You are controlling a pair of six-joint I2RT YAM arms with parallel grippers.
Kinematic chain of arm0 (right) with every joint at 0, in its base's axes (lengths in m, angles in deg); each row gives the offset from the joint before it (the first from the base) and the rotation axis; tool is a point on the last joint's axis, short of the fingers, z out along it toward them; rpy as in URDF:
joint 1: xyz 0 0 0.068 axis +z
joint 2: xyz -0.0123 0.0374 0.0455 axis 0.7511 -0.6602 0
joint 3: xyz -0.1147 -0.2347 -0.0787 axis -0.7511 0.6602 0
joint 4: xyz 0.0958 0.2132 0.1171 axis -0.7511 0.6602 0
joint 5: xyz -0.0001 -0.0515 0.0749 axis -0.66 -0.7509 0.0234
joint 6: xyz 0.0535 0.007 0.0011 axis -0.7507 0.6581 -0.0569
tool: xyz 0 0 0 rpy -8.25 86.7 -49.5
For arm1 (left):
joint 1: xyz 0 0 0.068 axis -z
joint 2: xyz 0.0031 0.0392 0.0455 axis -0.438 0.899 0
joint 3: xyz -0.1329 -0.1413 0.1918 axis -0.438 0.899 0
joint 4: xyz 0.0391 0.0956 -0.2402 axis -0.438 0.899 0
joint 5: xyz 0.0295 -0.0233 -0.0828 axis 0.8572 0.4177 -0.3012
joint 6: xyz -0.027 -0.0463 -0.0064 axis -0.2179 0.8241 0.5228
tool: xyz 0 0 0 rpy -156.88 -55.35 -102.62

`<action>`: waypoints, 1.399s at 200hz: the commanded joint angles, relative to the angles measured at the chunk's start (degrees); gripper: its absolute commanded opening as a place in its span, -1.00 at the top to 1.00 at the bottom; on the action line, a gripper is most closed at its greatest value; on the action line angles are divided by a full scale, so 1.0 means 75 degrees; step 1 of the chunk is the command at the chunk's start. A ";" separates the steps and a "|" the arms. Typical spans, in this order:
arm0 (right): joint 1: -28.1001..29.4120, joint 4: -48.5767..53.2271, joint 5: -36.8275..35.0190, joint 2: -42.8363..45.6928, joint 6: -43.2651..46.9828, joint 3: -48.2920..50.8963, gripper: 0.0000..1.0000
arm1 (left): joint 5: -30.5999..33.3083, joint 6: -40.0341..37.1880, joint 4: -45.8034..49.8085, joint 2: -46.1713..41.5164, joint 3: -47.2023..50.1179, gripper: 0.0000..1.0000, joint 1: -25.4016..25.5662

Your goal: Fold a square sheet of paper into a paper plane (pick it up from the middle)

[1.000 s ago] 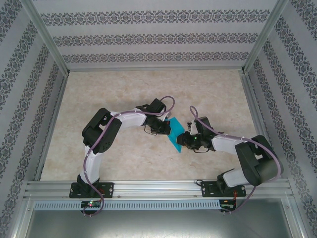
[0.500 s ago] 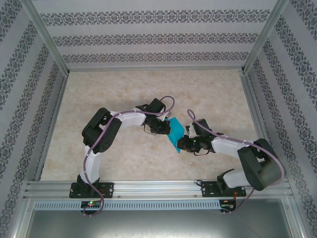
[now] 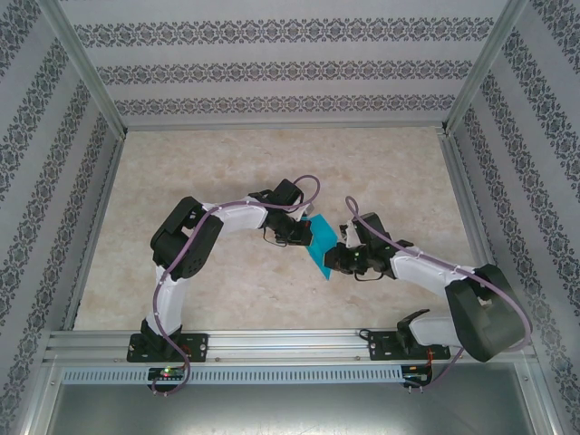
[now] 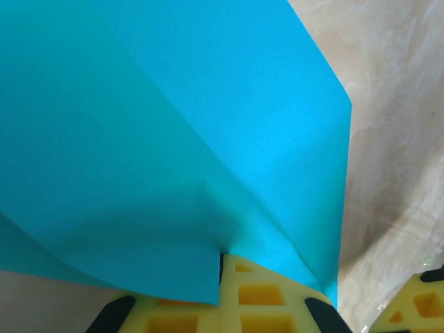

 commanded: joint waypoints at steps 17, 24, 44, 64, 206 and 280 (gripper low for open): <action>0.0028 -0.0542 0.0339 -0.0723 -0.0189 -0.0177 0.77 | 0.0517 -0.0285 0.0641 0.0488 0.0085 0.91 -0.0175; 0.0035 -0.0630 0.0377 -0.0836 -0.0210 -0.0177 0.78 | 0.0516 -0.0293 0.0658 0.0485 0.0096 0.91 -0.0166; 0.0029 -0.0839 0.0507 -0.1064 -0.0272 -0.0159 0.79 | 0.0524 -0.0315 0.0652 0.0492 0.0126 0.91 -0.0169; 0.0040 -0.1006 0.0640 -0.1235 -0.0301 -0.0108 0.79 | 0.0518 -0.0308 0.0641 0.0517 0.0137 0.91 -0.0170; 0.0064 -0.1041 0.0600 -0.1840 0.0005 0.0358 0.80 | 0.0440 -0.0317 0.0697 0.0569 -0.0011 0.88 -0.0192; 0.0186 -0.0595 0.0161 -0.2071 0.0255 0.0421 0.81 | 0.0223 -0.0218 0.0849 0.0241 -0.0400 0.75 -0.0214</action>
